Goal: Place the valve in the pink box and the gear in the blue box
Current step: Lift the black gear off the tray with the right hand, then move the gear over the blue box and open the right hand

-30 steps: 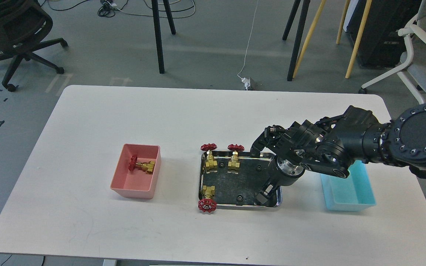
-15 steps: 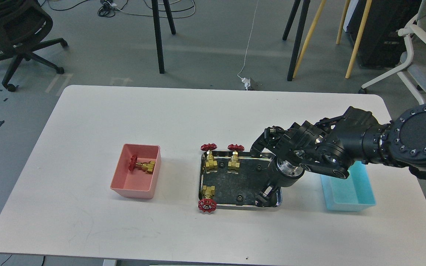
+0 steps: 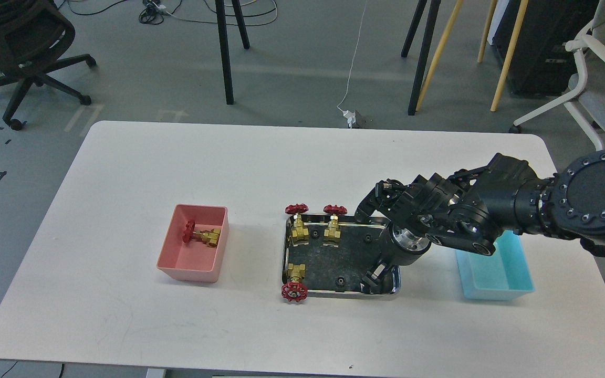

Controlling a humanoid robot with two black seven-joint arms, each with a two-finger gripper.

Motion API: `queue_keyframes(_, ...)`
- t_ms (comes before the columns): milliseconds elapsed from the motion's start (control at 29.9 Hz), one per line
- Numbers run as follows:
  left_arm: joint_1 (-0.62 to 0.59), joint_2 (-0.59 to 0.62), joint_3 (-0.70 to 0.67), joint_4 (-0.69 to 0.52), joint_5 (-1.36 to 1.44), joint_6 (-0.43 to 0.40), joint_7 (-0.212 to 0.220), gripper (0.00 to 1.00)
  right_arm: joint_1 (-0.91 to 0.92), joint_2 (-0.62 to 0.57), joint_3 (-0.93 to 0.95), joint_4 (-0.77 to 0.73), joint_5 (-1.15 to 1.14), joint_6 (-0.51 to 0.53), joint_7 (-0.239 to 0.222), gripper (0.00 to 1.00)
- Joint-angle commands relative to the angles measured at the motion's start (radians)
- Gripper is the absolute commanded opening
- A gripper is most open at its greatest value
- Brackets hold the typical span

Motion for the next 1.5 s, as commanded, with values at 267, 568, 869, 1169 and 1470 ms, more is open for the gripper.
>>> queue_keyframes(267, 0.0, 0.001, 0.0, 0.008, 0.0, -0.002, 0.0, 0.94, -0.006, 0.0, 0.003, 0.002, -0.001, -0.012, 0.001, 0.42)
queue_keyframes(568, 0.0, 0.001, 0.0, 0.012, 0.0, -0.002, 0.0, 0.94, -0.011, 0.0, 0.002, 0.002, -0.009, -0.012, -0.001, 0.26)
queue_keyframes(869, 0.0, 0.003, 0.0, 0.014, 0.0, -0.002, 0.0, 0.94, -0.008, 0.0, 0.003, 0.002, -0.009, -0.011, -0.001, 0.17)
queue_keyframes(1169, 0.001, 0.001, 0.002, 0.014, 0.0, -0.002, 0.002, 0.94, 0.073, 0.0, 0.147, -0.095, 0.11, 0.021, 0.01, 0.17)
queue_keyframes(1470, 0.007, -0.011, 0.017, 0.014, 0.006, 0.0, 0.009, 0.94, 0.101, -0.102, 0.321, -0.081, 0.233, 0.036, 0.008, 0.17)
